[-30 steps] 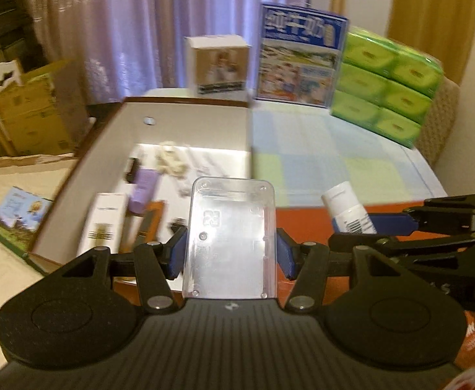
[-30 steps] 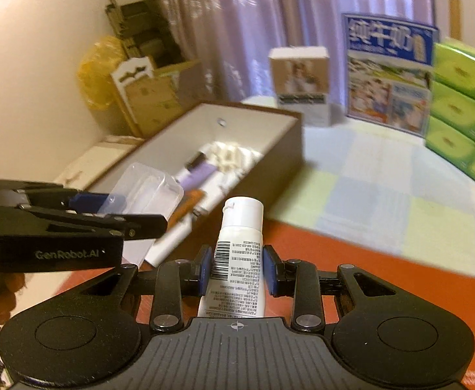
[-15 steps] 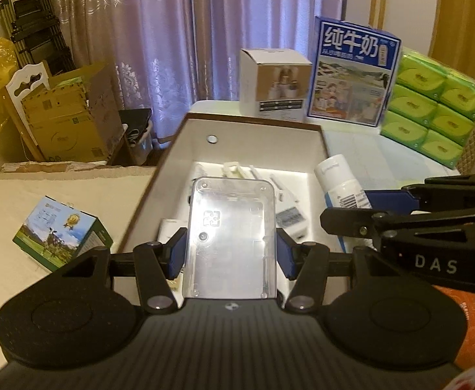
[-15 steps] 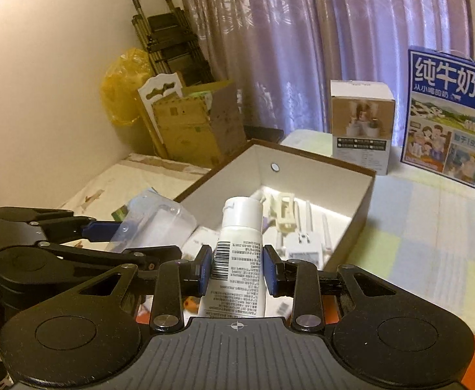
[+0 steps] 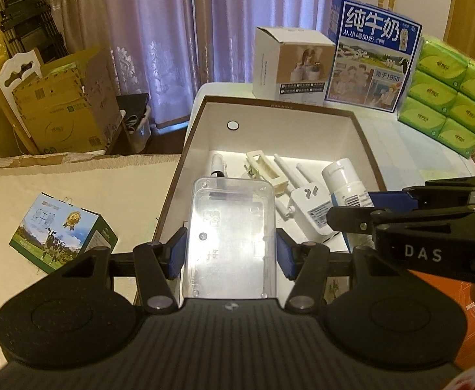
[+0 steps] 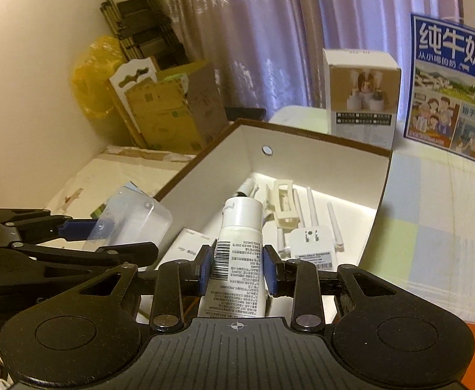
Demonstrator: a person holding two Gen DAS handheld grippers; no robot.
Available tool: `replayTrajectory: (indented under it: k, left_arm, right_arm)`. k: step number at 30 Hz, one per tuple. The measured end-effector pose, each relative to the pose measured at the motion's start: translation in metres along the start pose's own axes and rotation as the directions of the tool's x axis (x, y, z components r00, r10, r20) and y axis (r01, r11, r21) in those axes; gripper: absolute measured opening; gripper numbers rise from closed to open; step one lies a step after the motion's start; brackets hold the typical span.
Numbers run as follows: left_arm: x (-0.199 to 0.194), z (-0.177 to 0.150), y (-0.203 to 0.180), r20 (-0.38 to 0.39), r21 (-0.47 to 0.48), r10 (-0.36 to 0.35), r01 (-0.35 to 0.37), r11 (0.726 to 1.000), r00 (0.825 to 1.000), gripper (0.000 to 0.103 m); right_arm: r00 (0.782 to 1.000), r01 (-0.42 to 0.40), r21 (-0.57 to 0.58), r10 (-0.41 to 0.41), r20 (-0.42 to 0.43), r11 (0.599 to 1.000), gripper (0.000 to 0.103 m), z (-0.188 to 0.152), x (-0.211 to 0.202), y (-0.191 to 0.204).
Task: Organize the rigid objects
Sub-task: 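Lower clear case into storage box with left tool while right tool releases white tube, then withdraw both open tools from the storage box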
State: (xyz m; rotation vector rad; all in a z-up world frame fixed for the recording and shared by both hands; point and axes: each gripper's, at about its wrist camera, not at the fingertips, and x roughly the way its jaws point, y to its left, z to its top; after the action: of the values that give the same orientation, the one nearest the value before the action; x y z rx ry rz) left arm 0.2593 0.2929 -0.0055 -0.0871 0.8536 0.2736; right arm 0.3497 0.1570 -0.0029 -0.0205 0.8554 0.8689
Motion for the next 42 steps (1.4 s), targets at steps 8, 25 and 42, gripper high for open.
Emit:
replayTrajectory:
  k: [8,25,42]
  left_arm:
    - [0.021,0.001,0.007,-0.033,0.006,-0.032,0.032,0.999,0.999,0.052]
    - [0.044,0.004,0.001,-0.059,0.049,-0.125,0.128,0.991,0.99,0.055]
    - [-0.019,-0.021,-0.007,0.073,0.065,-0.147,0.143,0.988,0.986,0.08]
  right_arm:
    - [0.998,0.033,0.035,-0.032,-0.048,0.999,0.03,0.0,0.027,-0.006]
    - [0.992,0.119,0.078,-0.115,-0.062,0.99,0.035,-0.004,0.021,-0.014]
    - [0.988,0.151,0.08,-0.152,0.006,0.985,0.06,-0.039,-0.056,-0.007]
